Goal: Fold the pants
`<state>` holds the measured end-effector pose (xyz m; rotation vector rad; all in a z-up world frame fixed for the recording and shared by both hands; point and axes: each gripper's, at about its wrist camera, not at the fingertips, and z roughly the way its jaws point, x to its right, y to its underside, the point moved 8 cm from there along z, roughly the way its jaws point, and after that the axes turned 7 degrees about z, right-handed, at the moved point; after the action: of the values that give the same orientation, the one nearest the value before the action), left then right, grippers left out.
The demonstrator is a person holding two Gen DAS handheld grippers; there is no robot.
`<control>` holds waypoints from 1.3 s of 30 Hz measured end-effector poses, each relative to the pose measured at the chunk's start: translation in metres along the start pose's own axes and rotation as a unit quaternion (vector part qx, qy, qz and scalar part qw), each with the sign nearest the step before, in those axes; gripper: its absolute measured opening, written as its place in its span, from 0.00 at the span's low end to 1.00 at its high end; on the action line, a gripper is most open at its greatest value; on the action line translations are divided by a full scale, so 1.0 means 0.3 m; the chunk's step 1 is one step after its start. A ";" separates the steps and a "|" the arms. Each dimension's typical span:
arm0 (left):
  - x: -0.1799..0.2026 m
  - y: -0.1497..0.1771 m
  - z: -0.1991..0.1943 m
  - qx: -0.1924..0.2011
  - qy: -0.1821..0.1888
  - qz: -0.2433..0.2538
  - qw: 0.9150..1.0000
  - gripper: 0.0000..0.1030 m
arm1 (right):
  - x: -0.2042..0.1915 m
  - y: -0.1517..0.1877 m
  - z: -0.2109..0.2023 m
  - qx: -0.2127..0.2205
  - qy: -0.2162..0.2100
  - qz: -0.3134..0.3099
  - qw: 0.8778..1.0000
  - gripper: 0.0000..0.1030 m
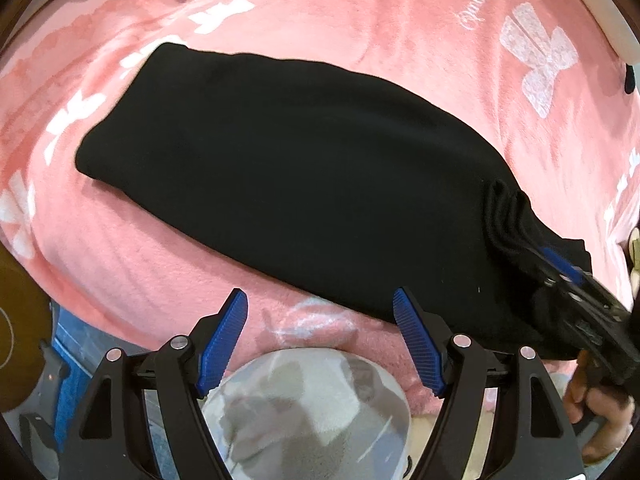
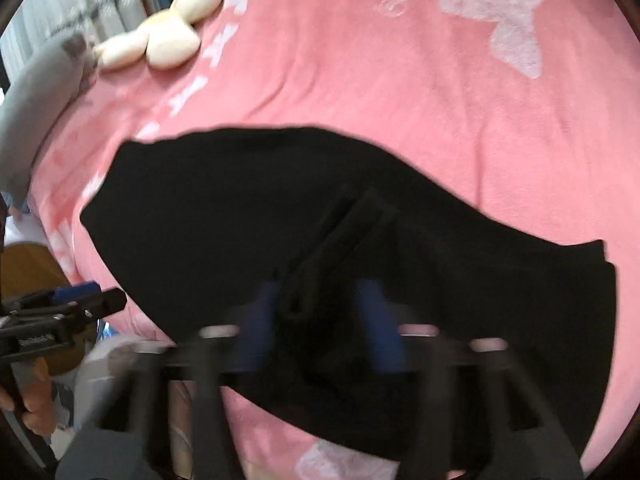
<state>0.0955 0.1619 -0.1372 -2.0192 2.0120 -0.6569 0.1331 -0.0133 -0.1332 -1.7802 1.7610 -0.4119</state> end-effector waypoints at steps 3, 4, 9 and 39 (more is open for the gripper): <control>0.001 -0.005 -0.011 0.002 0.006 -0.001 1.000 0.71 | -0.044 -0.032 -0.039 0.022 -0.003 -0.008 1.000 0.12; -0.004 -0.005 -0.017 0.005 0.003 0.001 1.000 0.71 | -0.070 -0.039 -0.057 0.030 -0.007 -0.017 0.999 0.13; -0.044 -0.004 0.016 -0.006 0.008 -0.031 0.999 0.72 | -0.076 0.023 0.057 -0.023 -0.031 -0.010 0.999 0.20; 0.150 -0.081 -0.054 0.014 -0.044 -0.012 0.999 0.73 | 0.740 0.118 -0.463 0.087 -0.084 0.316 0.941 0.18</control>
<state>0.1083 0.1210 -0.1050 -2.0223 1.9234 -0.5869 0.0377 -0.2555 -0.0882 -1.0115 1.9777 -0.1321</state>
